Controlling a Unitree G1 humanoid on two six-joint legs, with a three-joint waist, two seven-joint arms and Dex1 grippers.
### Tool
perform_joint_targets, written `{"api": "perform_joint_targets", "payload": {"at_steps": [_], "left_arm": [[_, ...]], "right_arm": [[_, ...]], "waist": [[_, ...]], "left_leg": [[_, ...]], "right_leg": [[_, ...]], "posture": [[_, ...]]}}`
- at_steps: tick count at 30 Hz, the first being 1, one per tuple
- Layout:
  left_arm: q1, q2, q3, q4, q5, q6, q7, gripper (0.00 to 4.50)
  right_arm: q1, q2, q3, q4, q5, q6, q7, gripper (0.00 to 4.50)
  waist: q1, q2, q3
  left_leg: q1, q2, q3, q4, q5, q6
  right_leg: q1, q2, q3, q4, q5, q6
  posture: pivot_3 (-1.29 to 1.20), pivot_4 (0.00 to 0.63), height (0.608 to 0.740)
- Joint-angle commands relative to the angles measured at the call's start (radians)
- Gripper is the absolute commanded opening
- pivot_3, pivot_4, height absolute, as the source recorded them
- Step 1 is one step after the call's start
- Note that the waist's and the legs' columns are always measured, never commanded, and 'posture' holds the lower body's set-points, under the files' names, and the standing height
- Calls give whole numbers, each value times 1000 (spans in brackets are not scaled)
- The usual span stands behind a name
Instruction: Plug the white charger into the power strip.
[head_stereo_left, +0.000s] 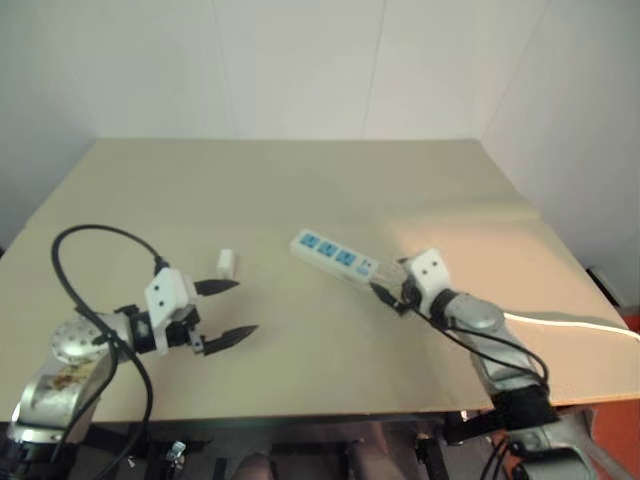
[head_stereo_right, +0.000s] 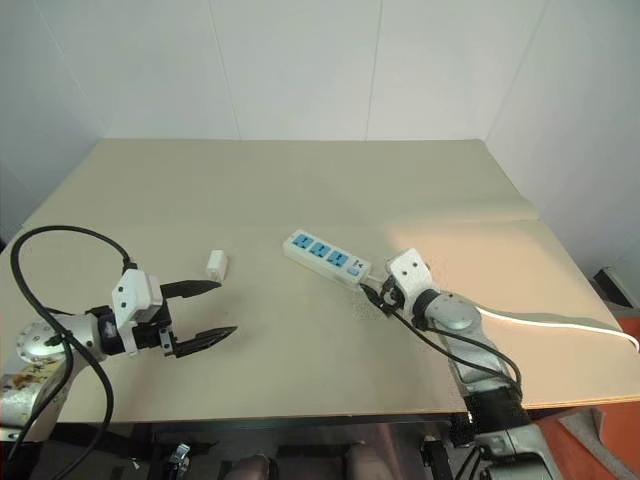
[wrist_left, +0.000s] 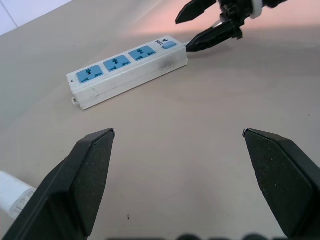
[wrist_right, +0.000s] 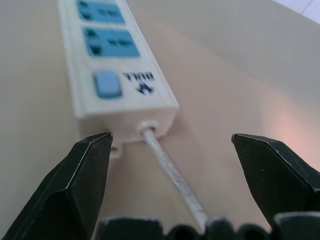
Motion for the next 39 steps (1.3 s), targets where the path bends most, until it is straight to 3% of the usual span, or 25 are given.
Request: {"api": "perform_joint_targets", "payload": {"at_steps": [1,9,18,22,39], "left_arm": [[-4,-2,0,-24,7,-21,9,4491],[0,-7,-2,-42,13,-15,15,4491],[32,6,16,-64,6,-8,16,4491],[22,5,12,-54,6,-10,13,4491],[17,5,20,-48,2,-16,-7,4491]], "right_arm": [[-60,5,4,95,-59,-74,-50,4481],[-255,74,-27,404,-150,-100,-304,4481],[-113,-21,-50,144,18,-132,73,4481],[-122,-40,-55,121,60,-123,151,4481],[-361,7,-71,503,107,-274,402,4481]], "waist": [[-1,0,0],[-8,0,0],[-3,0,0],[-11,0,0],[-28,0,0]], "left_leg": [[0,0,0,0,0,0],[2,0,0,0,0,0],[-1,-1,0,0,-1,1],[2,1,0,0,-1,1],[1,0,0,0,-1,1]], "right_leg": [[0,0,0,0,0,0],[1,0,0,1,1,-1],[0,-2,0,0,2,0],[1,1,0,0,1,0],[1,0,0,0,2,-1]], "posture": [[0,150,740],[0,150,740],[0,150,740],[0,150,740],[0,150,740]]}}
